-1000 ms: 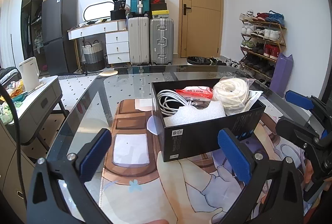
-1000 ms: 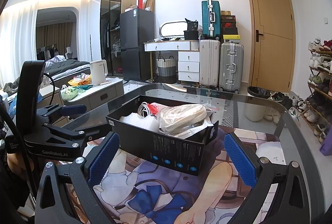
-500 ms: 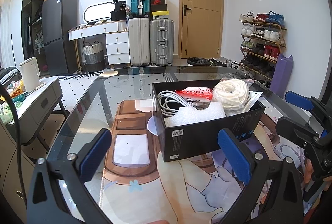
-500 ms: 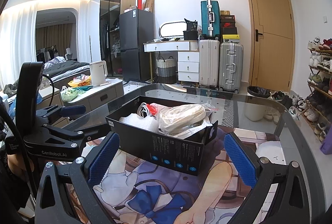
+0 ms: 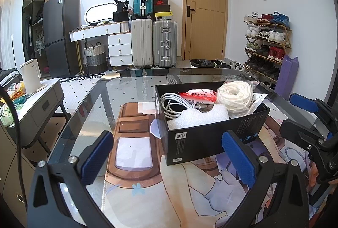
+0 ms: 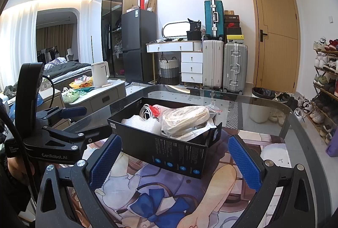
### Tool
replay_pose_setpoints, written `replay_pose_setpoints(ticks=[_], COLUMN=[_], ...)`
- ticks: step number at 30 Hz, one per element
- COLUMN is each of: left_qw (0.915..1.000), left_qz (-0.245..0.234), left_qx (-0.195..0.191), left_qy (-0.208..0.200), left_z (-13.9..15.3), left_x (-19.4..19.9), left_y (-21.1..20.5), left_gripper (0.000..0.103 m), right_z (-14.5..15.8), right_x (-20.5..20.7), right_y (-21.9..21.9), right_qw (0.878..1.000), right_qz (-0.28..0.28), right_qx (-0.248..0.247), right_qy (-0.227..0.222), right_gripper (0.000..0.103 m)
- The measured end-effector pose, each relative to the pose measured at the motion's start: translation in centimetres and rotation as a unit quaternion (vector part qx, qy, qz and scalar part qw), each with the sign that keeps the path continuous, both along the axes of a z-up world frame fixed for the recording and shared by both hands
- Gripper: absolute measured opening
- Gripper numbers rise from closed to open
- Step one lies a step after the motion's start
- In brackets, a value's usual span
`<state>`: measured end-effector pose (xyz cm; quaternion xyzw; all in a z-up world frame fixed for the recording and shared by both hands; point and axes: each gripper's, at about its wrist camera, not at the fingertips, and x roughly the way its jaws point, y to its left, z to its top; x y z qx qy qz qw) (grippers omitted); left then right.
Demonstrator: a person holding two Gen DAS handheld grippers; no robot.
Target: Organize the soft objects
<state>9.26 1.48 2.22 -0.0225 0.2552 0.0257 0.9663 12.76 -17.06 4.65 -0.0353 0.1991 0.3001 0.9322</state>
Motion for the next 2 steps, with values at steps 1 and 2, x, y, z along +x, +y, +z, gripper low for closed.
replay_pose_setpoints(ticks=[1, 2], left_qw=[1.0000, 1.0000], left_qz=[0.001, 0.003], left_qx=[0.001, 0.002], left_qy=[0.000, 0.002], left_z=[-0.01, 0.01], left_x=[0.04, 0.09], left_y=[0.01, 0.02], left_gripper=[0.103, 0.103], right_z=[0.02, 0.03], right_x=[0.02, 0.01], right_y=[0.04, 0.01], right_qw=[1.000, 1.000], right_qz=[0.000, 0.001], right_qx=[0.000, 0.000], right_qy=[0.001, 0.000], right_gripper=[0.102, 0.102])
